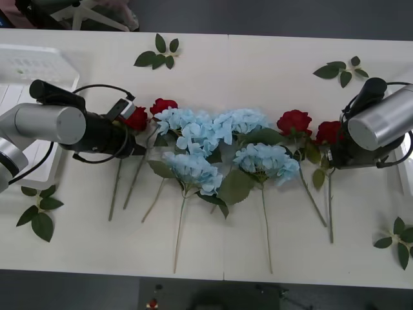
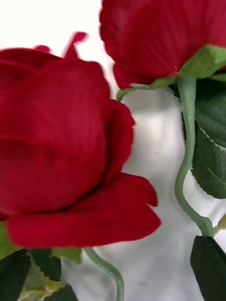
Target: Put the red flowers into the right box and the blue flowers into the left box
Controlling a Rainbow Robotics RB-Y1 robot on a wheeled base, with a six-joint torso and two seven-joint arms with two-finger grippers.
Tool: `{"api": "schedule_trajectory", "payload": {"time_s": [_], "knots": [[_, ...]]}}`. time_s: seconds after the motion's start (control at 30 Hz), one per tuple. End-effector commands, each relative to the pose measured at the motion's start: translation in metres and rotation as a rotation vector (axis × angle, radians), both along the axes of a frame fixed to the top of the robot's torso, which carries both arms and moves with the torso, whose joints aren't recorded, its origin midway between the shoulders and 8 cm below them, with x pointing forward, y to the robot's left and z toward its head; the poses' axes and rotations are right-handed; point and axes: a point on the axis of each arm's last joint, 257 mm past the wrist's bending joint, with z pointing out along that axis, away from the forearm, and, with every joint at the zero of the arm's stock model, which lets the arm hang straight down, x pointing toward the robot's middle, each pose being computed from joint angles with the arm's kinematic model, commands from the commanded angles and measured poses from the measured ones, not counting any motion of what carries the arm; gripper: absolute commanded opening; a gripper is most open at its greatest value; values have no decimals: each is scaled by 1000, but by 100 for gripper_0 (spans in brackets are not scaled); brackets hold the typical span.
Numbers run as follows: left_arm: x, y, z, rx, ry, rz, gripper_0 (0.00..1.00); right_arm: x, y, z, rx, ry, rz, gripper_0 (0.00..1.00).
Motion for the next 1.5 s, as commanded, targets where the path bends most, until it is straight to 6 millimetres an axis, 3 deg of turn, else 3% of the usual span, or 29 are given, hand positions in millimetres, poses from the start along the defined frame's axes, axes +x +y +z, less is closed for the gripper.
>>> {"api": "schedule_trajectory", "payload": {"time_s": [0.03,0.13,0.17,0.3,0.33,0.4,0.43,0.6,0.77,0.9,1.0,1.07,1.1,1.17,1.23,1.4,1.47,1.5], "knots": [[14,4,17,6,-14,43,96,13,14,-4,10,-25,43,100],[13,6,12,26,-4,39,90,16,17,-11,6,-35,38,96],[13,7,11,31,-3,39,86,17,18,-13,8,-37,37,82],[14,8,10,40,-6,40,60,21,18,-15,15,-51,27,3],[14,9,10,40,-6,41,46,22,16,-14,15,-57,21,0],[14,9,10,41,-7,42,20,23,14,-14,18,-61,15,0],[14,10,10,42,-7,45,2,25,15,-13,25,-69,11,0],[16,11,11,49,-16,46,0,27,7,-9,31,-81,-9,0],[18,13,12,57,-27,47,0,32,4,10,80,-105,-32,0],[22,23,15,72,-40,57,0,44,0,60,151,-173,-41,0],[27,40,26,85,-65,73,0,49,-4,112,202,-223,-47,0],[33,52,46,94,-111,71,0,51,-10,155,228,-261,-52,0],[35,56,54,98,-128,70,0,51,-14,166,219,-269,-51,0],[39,71,87,115,-182,64,0,51,-38,206,135,-305,-56,0],[37,75,111,105,-210,52,0,51,-63,224,39,-312,-48,0],[17,37,173,-48,-244,-17,0,55,-118,246,-146,-321,-36,0],[7,11,204,-170,-273,-40,0,57,-153,254,-226,-323,-63,0],[5,3,212,-203,-284,-48,0,57,-161,255,-245,-321,-67,0]]}}
